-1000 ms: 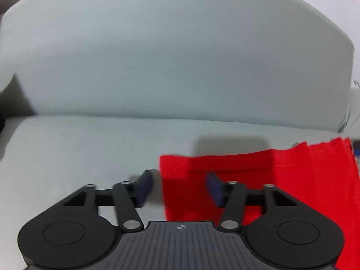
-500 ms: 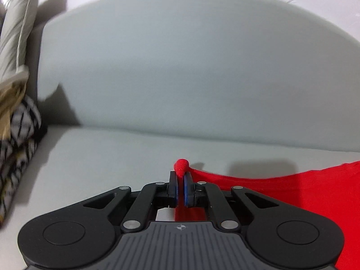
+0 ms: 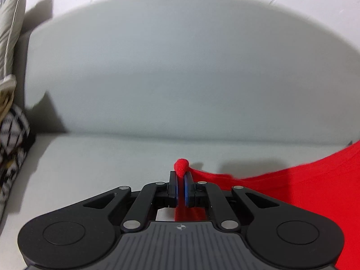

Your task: Fold clothes

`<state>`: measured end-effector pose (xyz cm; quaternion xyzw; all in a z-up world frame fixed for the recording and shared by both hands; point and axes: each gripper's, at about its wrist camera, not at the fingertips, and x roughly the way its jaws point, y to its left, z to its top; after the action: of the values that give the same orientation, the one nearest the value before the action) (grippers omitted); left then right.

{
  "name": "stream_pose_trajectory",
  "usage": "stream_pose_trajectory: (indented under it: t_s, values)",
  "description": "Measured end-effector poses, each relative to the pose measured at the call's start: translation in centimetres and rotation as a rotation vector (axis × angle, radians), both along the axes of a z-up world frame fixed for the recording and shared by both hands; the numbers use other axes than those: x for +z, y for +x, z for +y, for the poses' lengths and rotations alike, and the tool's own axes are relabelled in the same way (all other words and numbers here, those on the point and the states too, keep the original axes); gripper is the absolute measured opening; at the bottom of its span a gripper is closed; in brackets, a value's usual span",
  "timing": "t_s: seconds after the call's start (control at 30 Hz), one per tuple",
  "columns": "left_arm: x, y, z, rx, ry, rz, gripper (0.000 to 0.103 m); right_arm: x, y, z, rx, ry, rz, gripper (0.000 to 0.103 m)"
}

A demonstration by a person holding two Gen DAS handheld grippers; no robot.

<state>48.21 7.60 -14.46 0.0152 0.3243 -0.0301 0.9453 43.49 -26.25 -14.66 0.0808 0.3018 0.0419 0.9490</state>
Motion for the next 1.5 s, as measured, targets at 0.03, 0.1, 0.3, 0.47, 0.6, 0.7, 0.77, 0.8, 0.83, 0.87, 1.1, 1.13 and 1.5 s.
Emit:
stream_pose_trajectory:
  t_s: [0.03, 0.1, 0.3, 0.47, 0.6, 0.7, 0.77, 0.8, 0.83, 0.87, 1.1, 1.13, 1.5]
  values:
    - [0.2, 0.0, -0.4, -0.009, 0.006, -0.017, 0.005, 0.1, -0.2, -0.1, -0.038, -0.024, -0.019, 0.003]
    - [-0.6, 0.6, -1.6, -0.008, 0.064, -0.012, 0.005, -0.6, 0.1, 0.1, -0.054, -0.056, 0.013, 0.003]
    - [-2.8, 0.9, -4.0, 0.032, 0.186, -0.014, 0.008, -2.7, 1.3, 0.9, -0.110, -0.066, 0.108, 0.016]
    - [1.5, -1.4, -3.0, 0.016, 0.130, 0.058, 0.022, 2.8, -2.7, -0.4, -0.213, -0.083, 0.091, 0.047]
    - [7.4, -6.5, -0.8, -0.017, 0.047, 0.121, 0.031, 9.8, -11.3, -3.6, -0.340, -0.142, -0.020, 0.065]
    - [11.7, -12.1, 0.4, -0.015, -0.040, 0.231, 0.033, 14.1, -17.6, -6.3, -0.427, -0.112, -0.027, 0.068]
    - [12.7, -15.7, -0.1, -0.061, -0.042, 0.296, 0.033, 16.1, -20.9, -7.9, -0.467, -0.052, 0.025, 0.086]
    - [12.5, -17.3, -0.3, -0.095, -0.029, 0.324, 0.033, 16.4, -22.3, -8.5, -0.454, 0.002, 0.090, 0.089]
    - [12.3, -18.8, -0.4, -0.129, -0.017, 0.351, 0.034, 16.3, -23.4, -8.5, -0.421, 0.031, 0.140, 0.088]
    - [11.6, -20.4, -1.2, -0.153, 0.012, 0.356, 0.037, 15.5, -24.1, -7.9, -0.375, 0.021, 0.167, 0.088]
    - [3.6, -25.6, -7.0, -0.070, 0.044, 0.330, 0.023, 4.4, -24.5, -2.5, -0.006, 0.206, 0.410, 0.052]
    - [2.8, -25.7, -7.6, -0.053, 0.074, 0.313, 0.021, 3.1, -23.9, -2.0, -0.013, 0.206, 0.442, 0.052]
    - [0.5, -24.8, -6.4, 0.060, 0.055, 0.283, 0.018, -0.7, -20.2, -1.0, 0.097, -0.071, 0.406, 0.002]
